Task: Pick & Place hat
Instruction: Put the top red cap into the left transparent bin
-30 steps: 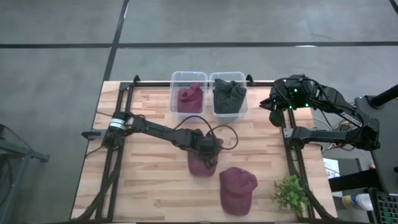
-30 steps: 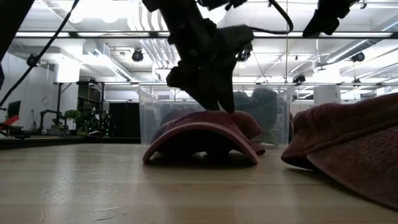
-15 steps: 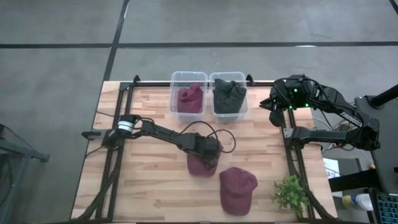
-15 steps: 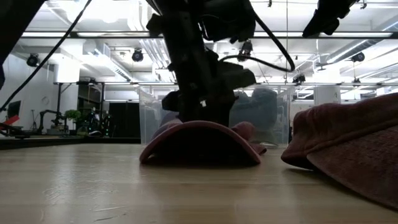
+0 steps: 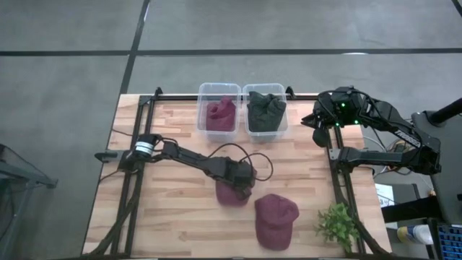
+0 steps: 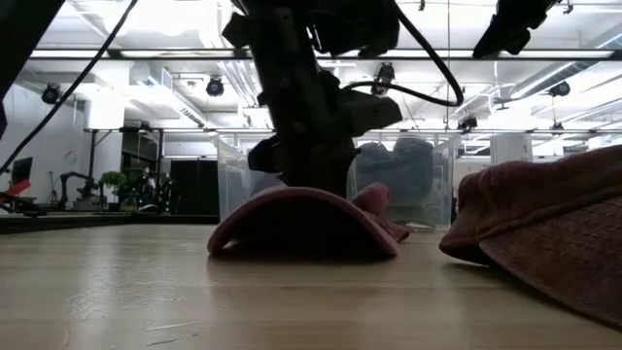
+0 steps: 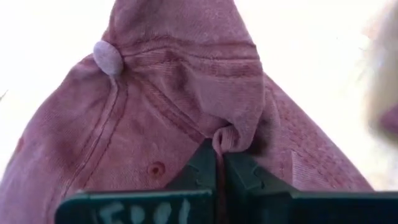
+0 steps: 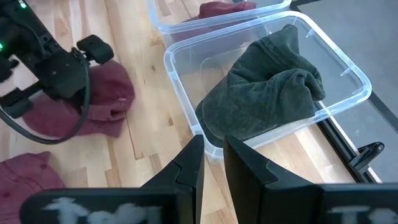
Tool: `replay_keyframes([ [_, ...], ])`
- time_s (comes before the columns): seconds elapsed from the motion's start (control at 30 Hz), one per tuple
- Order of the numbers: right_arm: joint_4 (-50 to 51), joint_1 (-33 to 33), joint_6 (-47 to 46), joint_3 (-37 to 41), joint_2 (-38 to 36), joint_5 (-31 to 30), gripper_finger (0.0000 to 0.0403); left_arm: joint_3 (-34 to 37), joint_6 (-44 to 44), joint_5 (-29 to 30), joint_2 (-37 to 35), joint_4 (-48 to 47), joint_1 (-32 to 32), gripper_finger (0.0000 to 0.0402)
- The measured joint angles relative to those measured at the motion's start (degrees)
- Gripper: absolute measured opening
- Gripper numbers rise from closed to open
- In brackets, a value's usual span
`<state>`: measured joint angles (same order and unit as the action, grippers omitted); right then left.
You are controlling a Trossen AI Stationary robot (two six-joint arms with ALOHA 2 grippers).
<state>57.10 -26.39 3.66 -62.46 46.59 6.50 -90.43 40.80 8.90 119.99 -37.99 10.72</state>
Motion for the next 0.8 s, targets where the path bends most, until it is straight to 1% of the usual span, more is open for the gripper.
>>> replay_keyframes([
  [0.2, 0.02, 0.02, 0.0, 0.0, -0.02, 0.0, 0.0059, -1.05, -0.03, -0.2, -4.51, -1.62, 0.38, 0.0003],
  [0.47, 0.02, 0.02, 0.04, 0.0, -0.02, 0.0, 0.0059, -3.27, -0.37, 0.69, -14.17, -2.02, 0.86, 0.0001],
  [0.63, 0.02, 0.02, 0.04, 0.0, -0.02, 0.0, 0.0059, -4.47, -0.16, 4.92, -21.26, -2.2, 1.6, 0.0001],
  [0.8, -0.02, 0.02, 0.35, 0.0, -0.02, 0.0, 0.0059, -5.56, -0.63, 13.09, -28.15, -2.46, 2.21, 0.0001],
])
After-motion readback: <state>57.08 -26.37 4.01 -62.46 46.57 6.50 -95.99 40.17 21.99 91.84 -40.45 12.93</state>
